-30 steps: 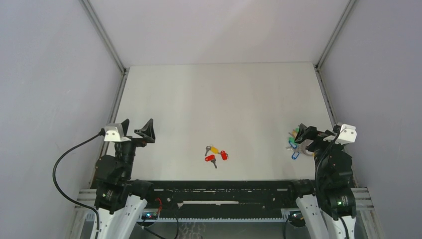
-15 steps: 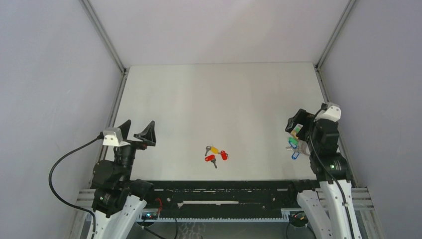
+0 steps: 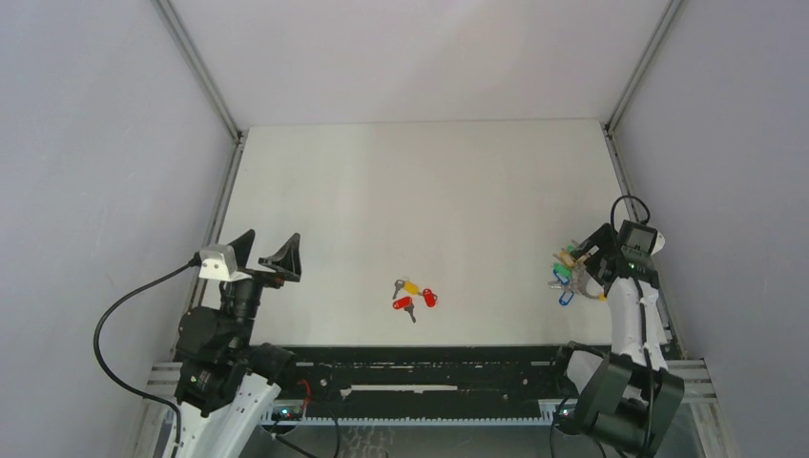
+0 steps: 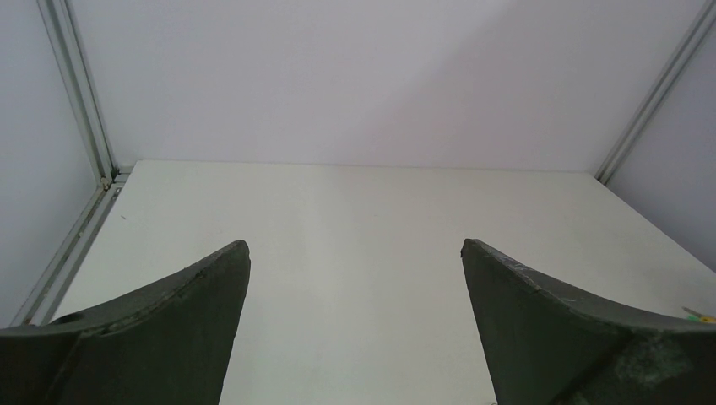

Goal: Put the keys on the keyring

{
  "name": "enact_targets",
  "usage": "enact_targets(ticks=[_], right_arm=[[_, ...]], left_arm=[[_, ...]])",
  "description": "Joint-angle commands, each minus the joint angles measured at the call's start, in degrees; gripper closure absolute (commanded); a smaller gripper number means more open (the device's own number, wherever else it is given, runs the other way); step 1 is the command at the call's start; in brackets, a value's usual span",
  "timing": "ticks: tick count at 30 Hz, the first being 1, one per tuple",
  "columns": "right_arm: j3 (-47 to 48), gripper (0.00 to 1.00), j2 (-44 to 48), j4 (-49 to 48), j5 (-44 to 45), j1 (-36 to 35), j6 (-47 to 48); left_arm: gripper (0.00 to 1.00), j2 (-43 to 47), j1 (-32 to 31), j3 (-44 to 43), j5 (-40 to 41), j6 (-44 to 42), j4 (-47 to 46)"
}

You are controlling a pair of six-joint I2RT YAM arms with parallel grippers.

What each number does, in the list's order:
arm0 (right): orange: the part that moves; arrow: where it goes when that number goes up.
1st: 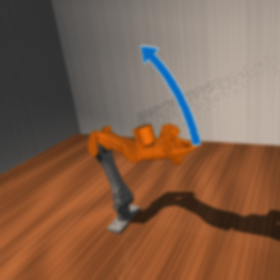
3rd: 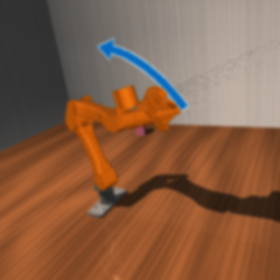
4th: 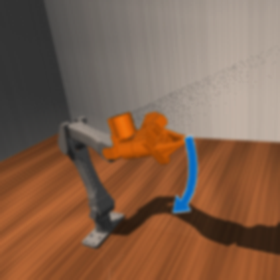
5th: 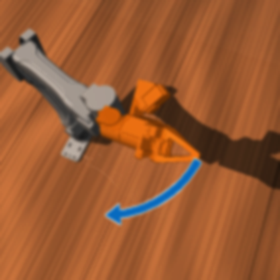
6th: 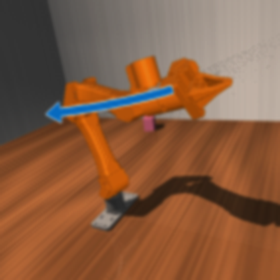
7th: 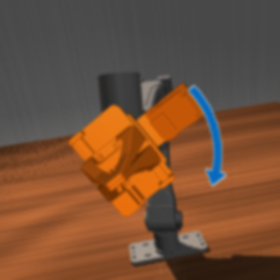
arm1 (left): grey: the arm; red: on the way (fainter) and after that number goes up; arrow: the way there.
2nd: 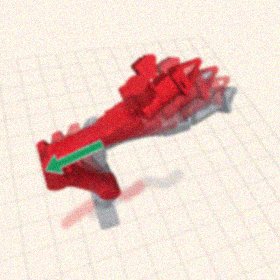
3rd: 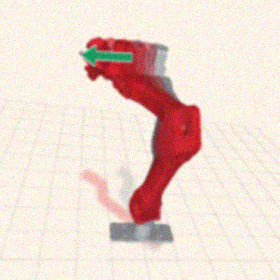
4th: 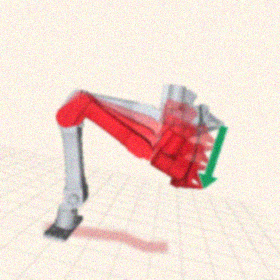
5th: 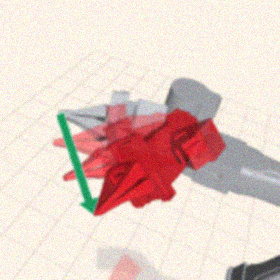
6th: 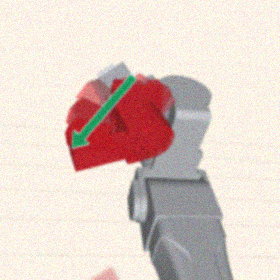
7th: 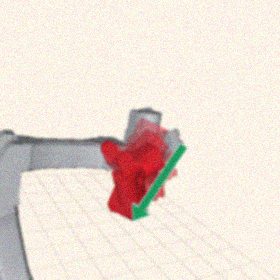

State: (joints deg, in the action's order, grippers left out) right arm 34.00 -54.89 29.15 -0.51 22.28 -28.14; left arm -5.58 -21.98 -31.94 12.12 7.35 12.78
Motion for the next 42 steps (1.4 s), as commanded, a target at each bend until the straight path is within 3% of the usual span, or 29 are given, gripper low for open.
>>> enact_targets(ticks=[1,11,23,36,42], right_arm=[[0.5,0.15,-4.9,-8.1,0.4,2.0,-2.3],[4.6,0.3,-22.1,-11.7,0.4,3.1,-1.2],[10.0,0.46,-33.8,-12.2,-2.5,2.4,3.8],[31.7,0.47,-48.6,-3.0,-2.3,-20.4,20.5],[36.4,0.47,-52.0,2.0,-3.6,-31.6,28.1]], left_arm=[[0.0,0.0,-0.3,-2.1,0.2,-0.9,-1.2],[0.0,-0.3,-0.3,-2.0,0.1,-1.3,-1.2],[0.0,-1.1,-0.3,-1.9,-1.0,-1.4,-1.5],[0.0,-1.4,-0.3,-1.9,-1.8,-1.7,-1.6],[0.0,-1.6,-0.3,-1.8,-2.4,-1.8,-1.7]])
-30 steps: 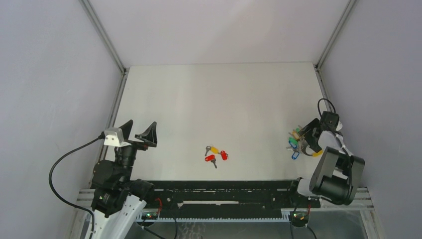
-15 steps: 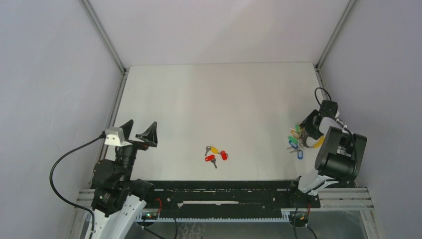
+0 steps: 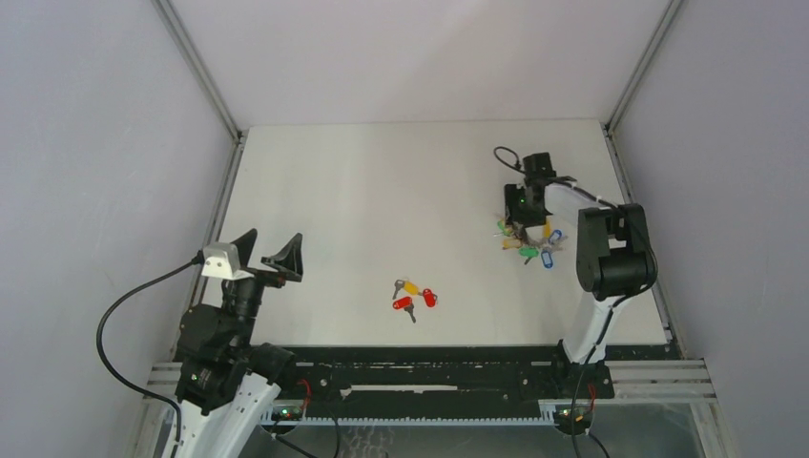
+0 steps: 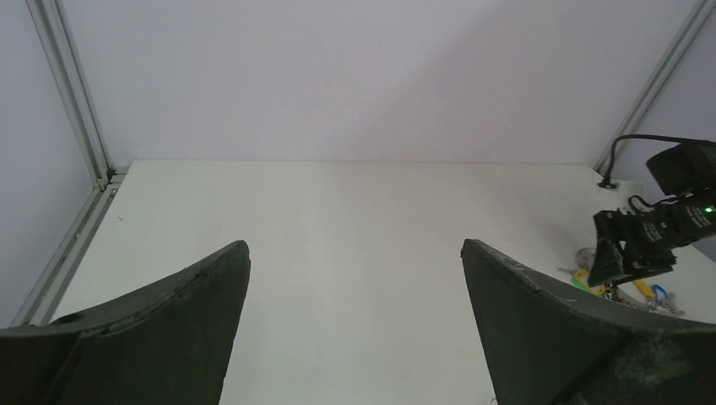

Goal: Put the keys on the keyring

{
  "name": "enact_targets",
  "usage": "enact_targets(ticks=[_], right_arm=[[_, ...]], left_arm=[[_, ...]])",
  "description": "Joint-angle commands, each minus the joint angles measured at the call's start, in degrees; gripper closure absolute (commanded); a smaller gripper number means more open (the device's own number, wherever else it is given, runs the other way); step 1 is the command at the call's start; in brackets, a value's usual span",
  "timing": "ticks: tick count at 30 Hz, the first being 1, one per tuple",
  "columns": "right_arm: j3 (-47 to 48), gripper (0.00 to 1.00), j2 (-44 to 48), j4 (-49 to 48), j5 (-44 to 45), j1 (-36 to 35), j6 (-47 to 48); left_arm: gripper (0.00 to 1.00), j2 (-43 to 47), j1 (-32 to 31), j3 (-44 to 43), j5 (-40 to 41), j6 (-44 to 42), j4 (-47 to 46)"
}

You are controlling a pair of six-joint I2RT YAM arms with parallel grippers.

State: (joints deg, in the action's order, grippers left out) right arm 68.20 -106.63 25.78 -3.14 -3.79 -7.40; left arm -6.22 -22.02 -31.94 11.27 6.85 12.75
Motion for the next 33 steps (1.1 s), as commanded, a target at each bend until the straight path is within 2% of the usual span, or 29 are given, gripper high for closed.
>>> enact_targets(ticks=[1,7,14,20,26,30,33], right_arm=[[2.2,0.46,0.0,6.0,-0.7,-6.9,8.3],[2.2,0.39,5.1,10.3,1.7,-12.6,11.1],[1.6,0.38,13.0,11.0,4.1,-9.2,7.0],[1.2,0.39,11.0,12.3,4.7,-4.2,3.3],[1.5,0.47,6.9,7.4,5.5,-2.0,2.6],[3.4,0.54,3.3,6.6,4.0,-1.9,5.1],[5.4,0.55,1.0,6.8,3.2,-2.3,7.2]], left_arm=[[0.0,-0.9,-0.3,-1.8,-1.7,-1.3,-1.7],[0.0,-1.1,-0.3,-1.8,-2.2,-1.3,-1.8],[0.0,-1.5,-0.3,-1.8,-2.3,-1.3,-1.8],[0.0,-2.3,-0.2,-1.8,-2.4,-1.0,-1.8],[0.0,-3.4,-0.2,-1.8,-2.8,-1.1,-1.9],[0.0,-4.7,-0.2,-2.0,-3.0,-1.2,-1.6],[0.0,-5.5,-0.2,-2.1,-3.6,-1.3,-1.6]])
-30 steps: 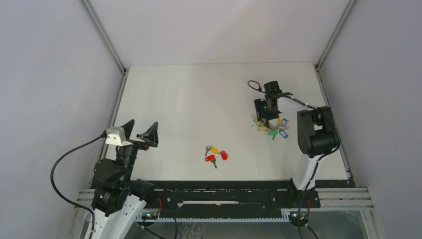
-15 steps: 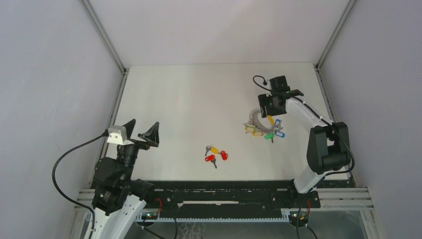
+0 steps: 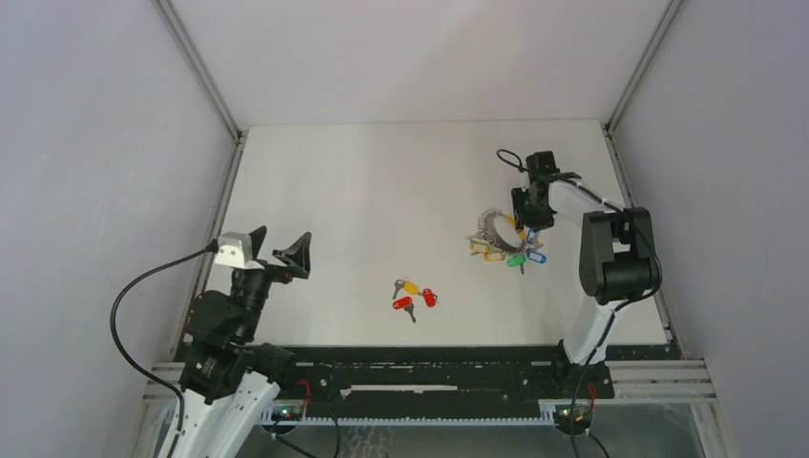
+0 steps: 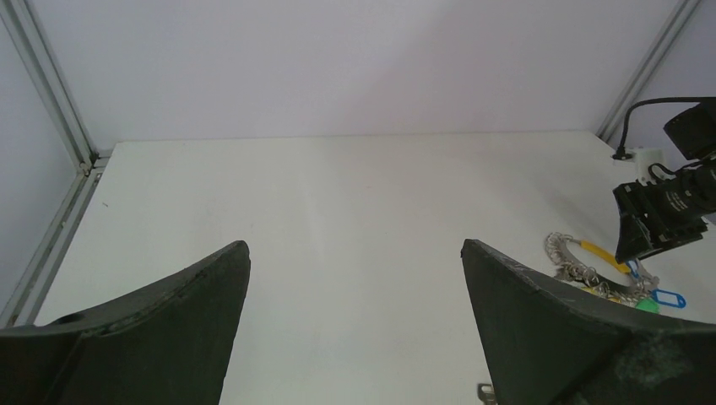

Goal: Put the keys on the keyring

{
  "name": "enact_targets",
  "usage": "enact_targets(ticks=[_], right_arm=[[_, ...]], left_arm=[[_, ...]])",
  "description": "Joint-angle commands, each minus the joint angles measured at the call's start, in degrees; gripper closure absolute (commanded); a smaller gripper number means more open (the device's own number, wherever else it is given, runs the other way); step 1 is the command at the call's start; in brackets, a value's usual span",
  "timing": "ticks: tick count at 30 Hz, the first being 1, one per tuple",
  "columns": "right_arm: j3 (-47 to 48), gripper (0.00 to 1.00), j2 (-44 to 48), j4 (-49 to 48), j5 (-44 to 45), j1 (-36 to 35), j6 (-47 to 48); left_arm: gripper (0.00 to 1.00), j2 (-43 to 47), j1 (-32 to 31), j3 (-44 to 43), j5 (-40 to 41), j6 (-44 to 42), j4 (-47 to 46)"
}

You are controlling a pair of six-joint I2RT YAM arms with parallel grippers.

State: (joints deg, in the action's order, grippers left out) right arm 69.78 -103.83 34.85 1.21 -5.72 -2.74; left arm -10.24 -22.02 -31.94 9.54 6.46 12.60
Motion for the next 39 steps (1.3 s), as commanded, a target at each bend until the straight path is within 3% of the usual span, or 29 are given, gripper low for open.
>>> enact_targets(ticks=[1,10,16,25,39], right_arm=[[4.3,0.55,-2.4,-2.0,-1.6,-0.4,2.9],[7.8,0.58,-8.9,0.5,-2.3,-1.6,6.2],[10.6,0.71,-12.4,3.3,-2.2,-4.8,9.5],[12.9,0.88,-11.3,0.3,-2.4,-12.9,16.9],[9.4,0.97,-1.0,-12.7,-2.5,-19.4,25.4]], left_arm=[[0.0,-1.8,-0.3,-2.1,-2.0,-0.8,-1.4],[0.0,-4.8,-0.1,-2.7,-3.4,-1.0,-1.1],[0.0,-10.5,-0.2,-4.6,-6.6,1.2,-0.6],[0.0,-26.2,-0.2,-10.2,-13.0,10.4,-0.3],[0.04,-58.6,-0.2,-15.4,-28.7,23.3,-18.0]])
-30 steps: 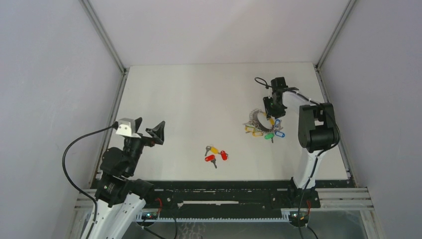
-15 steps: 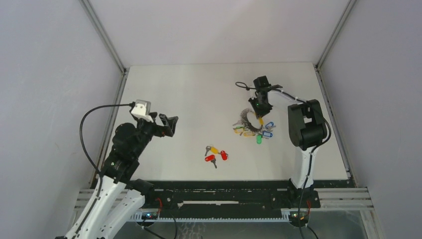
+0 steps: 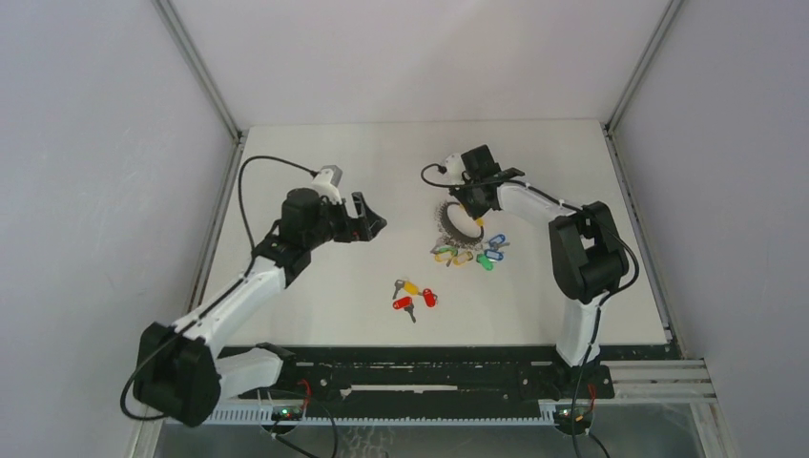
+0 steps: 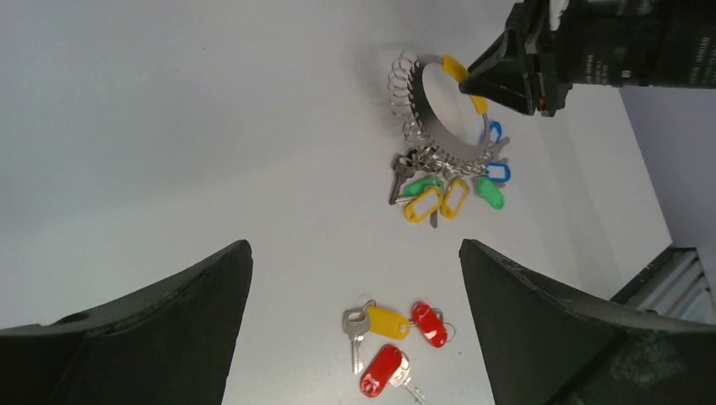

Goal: Put the keys on the keyring

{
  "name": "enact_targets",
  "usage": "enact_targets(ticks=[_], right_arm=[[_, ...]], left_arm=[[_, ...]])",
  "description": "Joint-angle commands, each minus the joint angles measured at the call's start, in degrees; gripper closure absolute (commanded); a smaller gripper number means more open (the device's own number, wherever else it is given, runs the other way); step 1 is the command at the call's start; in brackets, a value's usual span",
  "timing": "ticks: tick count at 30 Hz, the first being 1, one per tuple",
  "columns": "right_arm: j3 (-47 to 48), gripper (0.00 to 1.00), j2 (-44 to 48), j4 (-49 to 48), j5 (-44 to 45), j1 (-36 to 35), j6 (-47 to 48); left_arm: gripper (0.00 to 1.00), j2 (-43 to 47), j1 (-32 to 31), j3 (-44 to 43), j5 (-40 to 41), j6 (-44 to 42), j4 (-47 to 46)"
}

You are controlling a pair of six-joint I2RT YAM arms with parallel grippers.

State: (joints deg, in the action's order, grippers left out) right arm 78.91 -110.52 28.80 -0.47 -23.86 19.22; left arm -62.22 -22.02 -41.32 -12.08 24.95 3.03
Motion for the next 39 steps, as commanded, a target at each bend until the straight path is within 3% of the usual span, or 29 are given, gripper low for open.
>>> enact_targets(ticks=[1,7,17,25,33,39], right_arm=[[0.3,0.97,6.1,-6.9,-1.0,-1.5,3.9],[0.0,0.97,7.2,-8.1,-0.5,-2.7,5.6],[-1.8,0.96,7.6,-9.5,0.5,-4.7,7.5],[4.9,0.7,3.2,1.2,-1.2,-4.6,-0.1],[11.6,0.63,-3.1,3.9,0.3,-2.6,-9.6],[16.7,0.62,-8.5,11.4,0.9,-0.2,-13.1]], left_arm=[[0.05,-9.5,-0.1,-7.0,-8.3,5.3,-9.2],[0.08,-22.2,0.3,-12.8,-13.9,6.9,-15.2],[0.16,-37.1,2.4,-26.2,-22.0,-0.8,-10.5],[0.16,-34.5,3.9,-21.6,-14.0,4.9,-11.5],[0.16,-24.6,3.9,-7.9,-6.9,10.4,-17.5],[0.15,-19.9,3.9,-2.8,-5.6,10.9,-17.2]])
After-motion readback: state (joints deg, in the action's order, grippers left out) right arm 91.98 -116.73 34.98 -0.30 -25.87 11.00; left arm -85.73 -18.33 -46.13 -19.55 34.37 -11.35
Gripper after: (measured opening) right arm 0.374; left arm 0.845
